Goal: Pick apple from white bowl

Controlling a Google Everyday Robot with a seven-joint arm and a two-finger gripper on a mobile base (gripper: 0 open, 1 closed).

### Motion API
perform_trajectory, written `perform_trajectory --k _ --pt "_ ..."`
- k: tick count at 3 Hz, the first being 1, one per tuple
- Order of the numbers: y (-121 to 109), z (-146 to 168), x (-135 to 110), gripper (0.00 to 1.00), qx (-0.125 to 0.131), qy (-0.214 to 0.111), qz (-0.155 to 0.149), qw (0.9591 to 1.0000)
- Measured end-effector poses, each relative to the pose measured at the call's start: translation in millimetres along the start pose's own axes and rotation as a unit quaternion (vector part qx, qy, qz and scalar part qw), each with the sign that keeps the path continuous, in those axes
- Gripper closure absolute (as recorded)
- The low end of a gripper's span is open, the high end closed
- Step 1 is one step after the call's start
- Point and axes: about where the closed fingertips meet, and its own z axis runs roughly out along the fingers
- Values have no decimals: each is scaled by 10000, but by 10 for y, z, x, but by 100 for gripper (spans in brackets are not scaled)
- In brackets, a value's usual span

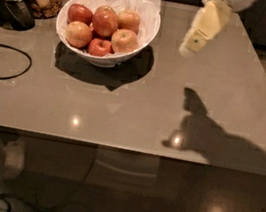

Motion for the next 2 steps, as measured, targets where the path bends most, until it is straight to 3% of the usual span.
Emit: perform_trajectory --k 1,2 --pt "-68 15 -175 0 90 -144 -89 9998" --pt "-137 239 -533 0 234 -100 -215 9994"
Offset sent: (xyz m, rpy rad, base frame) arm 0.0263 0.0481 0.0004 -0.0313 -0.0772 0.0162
